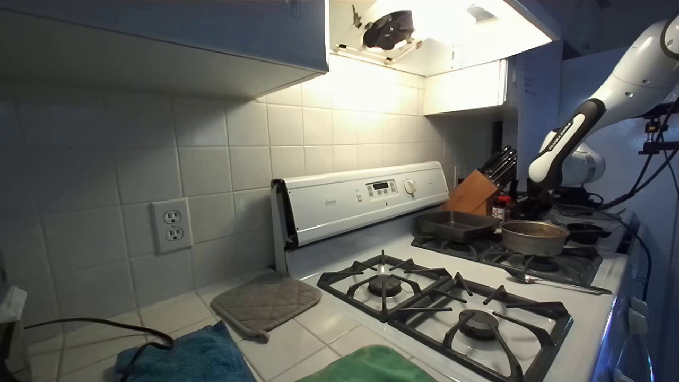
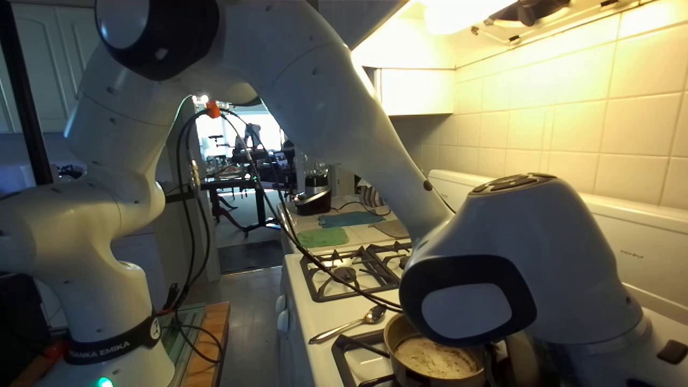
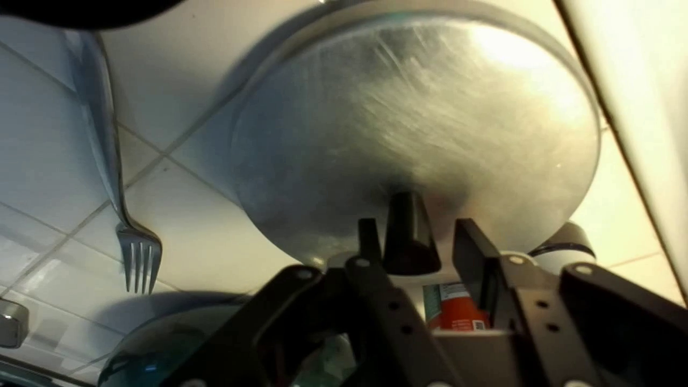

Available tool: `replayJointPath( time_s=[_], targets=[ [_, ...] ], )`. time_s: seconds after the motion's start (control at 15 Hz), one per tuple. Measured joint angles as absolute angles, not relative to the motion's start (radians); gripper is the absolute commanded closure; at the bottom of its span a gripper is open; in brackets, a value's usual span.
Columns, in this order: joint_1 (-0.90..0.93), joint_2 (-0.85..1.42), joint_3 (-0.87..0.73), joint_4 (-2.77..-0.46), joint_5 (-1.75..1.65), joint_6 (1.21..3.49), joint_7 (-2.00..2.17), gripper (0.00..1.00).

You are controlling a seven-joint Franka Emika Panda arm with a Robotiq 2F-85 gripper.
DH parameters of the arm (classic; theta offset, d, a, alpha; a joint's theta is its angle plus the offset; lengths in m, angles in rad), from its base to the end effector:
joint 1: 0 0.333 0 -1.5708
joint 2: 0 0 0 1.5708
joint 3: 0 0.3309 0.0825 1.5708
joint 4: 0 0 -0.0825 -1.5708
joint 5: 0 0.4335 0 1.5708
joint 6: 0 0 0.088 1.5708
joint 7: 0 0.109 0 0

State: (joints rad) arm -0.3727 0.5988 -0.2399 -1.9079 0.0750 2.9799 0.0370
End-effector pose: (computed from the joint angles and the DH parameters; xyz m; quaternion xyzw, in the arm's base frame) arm 0.5835 -0.4011 0.2140 0.9186 -0.3078 0.2206 0.1127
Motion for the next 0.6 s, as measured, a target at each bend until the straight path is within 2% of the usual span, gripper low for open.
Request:
replayJointPath(
  time_s=[0.07,0.13,0.2,0.6],
  targets=[
    [-0.371,0.599,-0.242,-1.908,0.075,2.975,0.042,0.95],
    [-0.369,0.599,-0.245,-1.908,0.075,2.972,0.048,0.97],
    [-0.365,0.599,-0.249,-1.908,0.075,2.97,0.054,0.94],
    [-0.347,0.596,-0.276,-1.908,0.075,2.961,0.09,0.94]
  ],
)
